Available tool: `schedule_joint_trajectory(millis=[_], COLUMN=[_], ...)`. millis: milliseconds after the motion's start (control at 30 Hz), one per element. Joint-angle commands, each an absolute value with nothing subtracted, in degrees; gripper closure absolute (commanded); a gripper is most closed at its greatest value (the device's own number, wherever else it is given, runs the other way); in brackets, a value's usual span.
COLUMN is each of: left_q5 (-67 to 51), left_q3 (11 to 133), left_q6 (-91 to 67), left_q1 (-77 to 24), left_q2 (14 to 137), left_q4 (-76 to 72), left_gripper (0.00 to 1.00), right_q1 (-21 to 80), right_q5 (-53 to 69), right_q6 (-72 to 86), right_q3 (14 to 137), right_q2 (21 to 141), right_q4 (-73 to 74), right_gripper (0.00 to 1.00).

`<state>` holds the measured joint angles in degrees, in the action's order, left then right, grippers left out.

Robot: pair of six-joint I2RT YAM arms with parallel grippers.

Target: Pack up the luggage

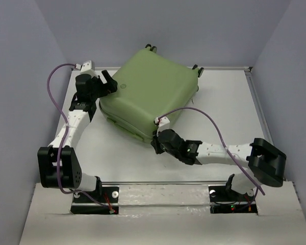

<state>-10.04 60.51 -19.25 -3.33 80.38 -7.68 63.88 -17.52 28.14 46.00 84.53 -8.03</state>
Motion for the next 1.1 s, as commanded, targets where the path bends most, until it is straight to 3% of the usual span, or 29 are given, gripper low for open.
schedule_joint_trajectory(millis=[0, 233, 433, 533, 667, 700, 767, 933, 967, 1000, 1067], left_q5=[-27.7, -25.2, -23.3, -25.6, -25.2, -28.3, -29.4, -32.2, -32.1, -31.6, -31.1], left_q3=[55.1, 53.5, 54.0, 52.3, 51.2, 51.4, 51.7, 47.9, 48.0, 48.2, 48.3], left_q6=[-25.0, -24.9, -25.2, -26.8, -26.4, -25.3, -24.5, -25.6, -25.5, -25.2, -24.8], left_q1=[-10.9, -11.3, -8.6, -8.7, -8.7, -7.9, -3.4, -1.9, -1.9, -1.9, -1.9], left_q2=[83.0, 80.4, 77.3, 77.2, 76.7, 76.6, 76.2, 74.5, 74.7, 74.6, 73.9], left_q4=[1.3, 1.4, 2.0, 0.4, 0.4, -0.8, 1.2, -2.5, -2.4, -1.9, -1.8], left_gripper=[0.02, 0.02, 0.02, 0.02, 0.02, 0.02, 0.02, 0.02, 0.02, 0.02, 0.02], right_q1=[66.9, 70.4, 72.7, 72.7, 72.7, 72.7, 72.7, 72.7, 72.7, 72.7, 72.7], right_q5=[-17.1, -18.7, -20.6, -20.0, -13.9, -13.8, -13.9, -7.3, -6.5, -7.5, -10.4], right_q6=[24.8, 20.4, 22.4, 21.1, 16.7, 16.2, 14.0, 13.5, 14.6, 15.7, 17.7], right_q3=[58.8, 74.2, 69.7, 73.5, 88.8, 97.3, 102.4, 98.9, 97.1, 95.0, 89.7], right_q2=[89.6, 99.4, 96.9, 99.0, 109.1, 113.2, 115.5, 112.3, 111.1, 109.5, 102.1], right_q4=[-11.6, -9.7, -8.7, -8.3, -6.0, -1.7, 1.9, 0.6, 0.6, 0.8, 1.5], right_gripper=[0.93, 0.93, 0.93, 0.93, 0.93, 0.93, 0.93, 0.92, 0.88, 0.64, 0.33])
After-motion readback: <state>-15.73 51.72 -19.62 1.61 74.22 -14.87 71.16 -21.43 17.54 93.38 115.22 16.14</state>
